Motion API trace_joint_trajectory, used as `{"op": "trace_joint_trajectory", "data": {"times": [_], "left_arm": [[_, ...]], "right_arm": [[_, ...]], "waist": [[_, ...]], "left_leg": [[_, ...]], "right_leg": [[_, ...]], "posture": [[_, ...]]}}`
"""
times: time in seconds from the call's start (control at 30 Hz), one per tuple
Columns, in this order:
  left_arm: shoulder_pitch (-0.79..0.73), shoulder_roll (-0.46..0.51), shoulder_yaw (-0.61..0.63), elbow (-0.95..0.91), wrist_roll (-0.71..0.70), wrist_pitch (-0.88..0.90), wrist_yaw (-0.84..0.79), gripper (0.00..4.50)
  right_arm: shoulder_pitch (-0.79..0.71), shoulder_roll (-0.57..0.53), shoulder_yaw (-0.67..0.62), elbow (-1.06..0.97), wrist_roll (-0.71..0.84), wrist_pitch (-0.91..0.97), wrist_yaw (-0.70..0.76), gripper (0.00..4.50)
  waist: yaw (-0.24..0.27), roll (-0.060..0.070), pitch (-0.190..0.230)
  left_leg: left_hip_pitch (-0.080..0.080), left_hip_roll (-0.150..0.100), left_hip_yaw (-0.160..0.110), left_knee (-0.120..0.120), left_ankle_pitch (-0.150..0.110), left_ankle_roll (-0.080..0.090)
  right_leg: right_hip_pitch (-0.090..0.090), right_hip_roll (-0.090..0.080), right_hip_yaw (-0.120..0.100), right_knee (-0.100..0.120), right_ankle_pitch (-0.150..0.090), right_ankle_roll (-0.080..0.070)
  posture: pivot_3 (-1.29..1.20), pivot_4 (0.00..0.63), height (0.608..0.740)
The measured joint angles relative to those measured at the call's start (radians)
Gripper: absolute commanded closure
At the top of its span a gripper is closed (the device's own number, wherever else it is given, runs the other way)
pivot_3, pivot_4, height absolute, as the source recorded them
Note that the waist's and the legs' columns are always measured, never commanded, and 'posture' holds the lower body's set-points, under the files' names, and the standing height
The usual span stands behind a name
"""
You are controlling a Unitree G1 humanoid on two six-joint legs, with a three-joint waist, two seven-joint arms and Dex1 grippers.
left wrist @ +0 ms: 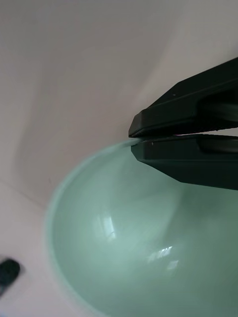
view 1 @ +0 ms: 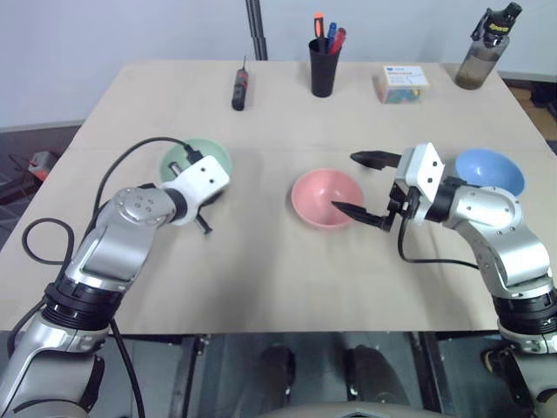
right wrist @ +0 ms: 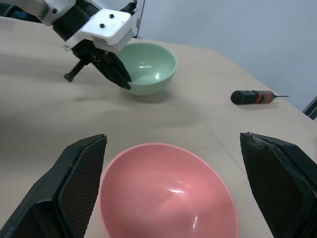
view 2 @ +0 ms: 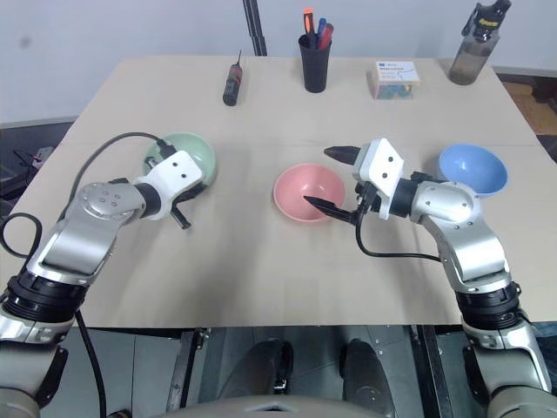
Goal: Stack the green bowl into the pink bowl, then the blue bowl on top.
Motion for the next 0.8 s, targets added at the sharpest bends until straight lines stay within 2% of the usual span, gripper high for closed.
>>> {"op": "trace_joint_trajectory", "data": {"times": [0.1,0.3,0.5,0.63,0.77,0.8], "left_arm": [[-0.06,-0.011,-0.007,-0.004,-0.046,-0.09,-0.112,4.43],[-0.226,-0.125,-0.034,-0.009,-0.107,-0.243,-0.243,4.43],[-0.334,-0.261,-0.126,0.1,-0.115,-0.376,-0.374,4.43],[-0.339,-0.284,-0.178,0.185,-0.092,-0.429,-0.438,3.01],[-0.339,-0.285,-0.181,0.226,-0.077,-0.473,-0.469,1.17],[-0.339,-0.285,-0.18,0.229,-0.077,-0.478,-0.469,0.98]], "right_arm": [[0.076,-0.034,-0.055,-0.038,0.009,0.013,-0.023,0.0],[0.259,-0.092,-0.18,-0.15,0.023,0.058,-0.085,0.0],[0.401,-0.108,-0.28,-0.253,0.027,0.097,-0.156,0.0],[0.438,-0.109,-0.305,-0.296,0.027,0.111,-0.188,0.0],[0.46,-0.11,-0.306,-0.317,0.028,0.116,-0.21,0.0],[0.465,-0.111,-0.306,-0.317,0.028,0.117,-0.212,0.0]], "waist": [[0.007,0.0,0.0],[0.005,0.0,0.0],[-0.007,0.0,0.0],[-0.01,0.0,0.0],[-0.004,0.0,0.0],[-0.004,0.0,0.0]], "left_leg": [[-0.009,0.0,-0.002,0.004,0.0,0.0],[-0.008,-0.001,-0.002,0.003,0.0,0.0],[-0.005,-0.004,0.001,0.004,0.0,0.0],[-0.004,-0.004,0.001,0.005,0.0,0.0],[-0.005,-0.004,0.0,0.006,0.0,0.001],[-0.005,-0.004,0.0,0.007,0.0,0.001]], "right_leg": [[-0.006,0.0,-0.002,0.001,0.0,0.0],[-0.006,0.0,-0.002,0.001,0.0,0.0],[-0.005,0.0,0.001,0.004,0.0,0.0],[-0.005,0.001,0.002,0.006,0.0,0.0],[-0.005,0.001,0.001,0.006,0.0,0.0],[-0.005,0.0,0.001,0.006,0.0,0.0]], "posture": [[0.0,0.15,0.74],[0.0,0.15,0.74],[0.0,0.15,0.74],[0.0,0.15,0.74],[0.0,0.15,0.74],[0.0,0.15,0.74]]}}
